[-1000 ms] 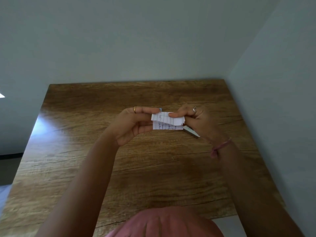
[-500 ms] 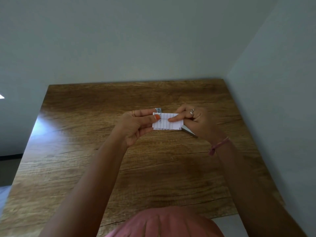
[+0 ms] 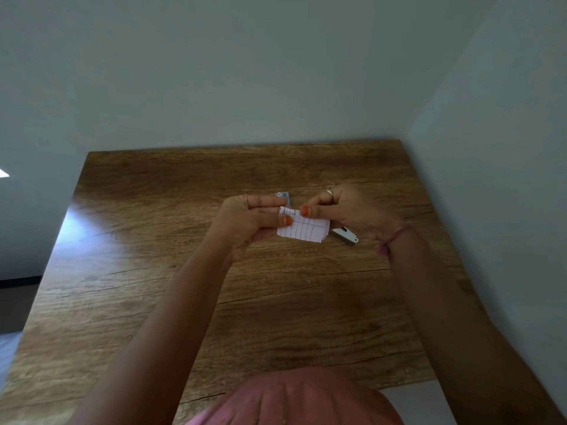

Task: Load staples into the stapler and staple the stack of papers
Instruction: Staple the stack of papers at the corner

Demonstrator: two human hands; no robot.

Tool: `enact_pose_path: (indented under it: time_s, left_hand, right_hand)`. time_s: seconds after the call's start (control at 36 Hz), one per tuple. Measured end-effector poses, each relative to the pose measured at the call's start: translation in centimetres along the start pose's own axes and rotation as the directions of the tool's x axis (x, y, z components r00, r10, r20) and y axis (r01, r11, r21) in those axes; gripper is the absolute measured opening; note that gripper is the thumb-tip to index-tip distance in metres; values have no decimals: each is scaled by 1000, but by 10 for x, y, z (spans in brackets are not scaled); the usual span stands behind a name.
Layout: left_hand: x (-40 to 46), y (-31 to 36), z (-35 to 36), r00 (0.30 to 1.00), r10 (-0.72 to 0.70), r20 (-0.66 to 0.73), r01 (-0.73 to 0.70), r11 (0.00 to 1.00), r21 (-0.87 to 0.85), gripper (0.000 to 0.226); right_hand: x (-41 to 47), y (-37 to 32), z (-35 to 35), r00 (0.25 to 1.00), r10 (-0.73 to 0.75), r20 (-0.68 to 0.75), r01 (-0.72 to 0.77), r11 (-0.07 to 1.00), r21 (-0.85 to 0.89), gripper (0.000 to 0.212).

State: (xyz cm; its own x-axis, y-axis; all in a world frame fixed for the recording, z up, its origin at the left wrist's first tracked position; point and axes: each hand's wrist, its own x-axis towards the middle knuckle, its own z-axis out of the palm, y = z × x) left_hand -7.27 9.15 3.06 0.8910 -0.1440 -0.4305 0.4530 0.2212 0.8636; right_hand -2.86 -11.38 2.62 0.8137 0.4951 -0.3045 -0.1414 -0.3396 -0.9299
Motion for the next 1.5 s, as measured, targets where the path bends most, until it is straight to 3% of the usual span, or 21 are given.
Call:
enact_pose_path:
  time_s: [0.14,0.22,0.31,0.47,0.58,0.72,0.92,1.03,1.25,1.42,1.5]
  left_hand:
    - [2,1,-2,1000,-21,4,21,1000,17,49]
    - [5,4,-4,1000,-23,1,23,999,38,42]
    - [9,8,-4,1000,-3,-10,4,996,94,28]
    - [14,9,-3,998,53,21,-56,977,206,25]
    - [17,6,-2,998,53,37,-61,965,254,25]
    - [18,3,0,994,102,-34,-85,939,332,6]
    - [18,-8,10,914,377,-150,-202,742,639,11]
    - [17,-6,13,856,488,-170,-245,672,699,15]
    - [17,3,5,844,515,-149,-259,635,728,16]
    - [19,5,5,853,504,-140,-252,630,735,19]
    - [19,5,4,854,501,-139,-252,632,733,17]
  right_hand:
    - [-2,-10,2,1000,-14,9,15,982,-188,22]
    - [1,-12,9,996,-65,-53,42,937,-348,2]
    - [3,-10,17,985,-125,-119,63,903,-425,4]
    - [3,-11,18,970,-194,-148,99,868,-487,14]
    - [0,-12,19,965,-211,-156,113,870,-480,4]
    - [-1,-10,21,967,-212,-143,113,856,-505,12]
    - [2,-10,27,947,-259,-187,137,858,-494,10]
    - [6,-13,29,939,-272,-212,144,869,-473,8]
    - [2,-14,9,989,-70,-133,56,993,-107,9]
    - [3,-7,17,957,-25,-289,-11,992,-123,7]
    - [2,-8,20,955,11,-296,-36,996,-78,7]
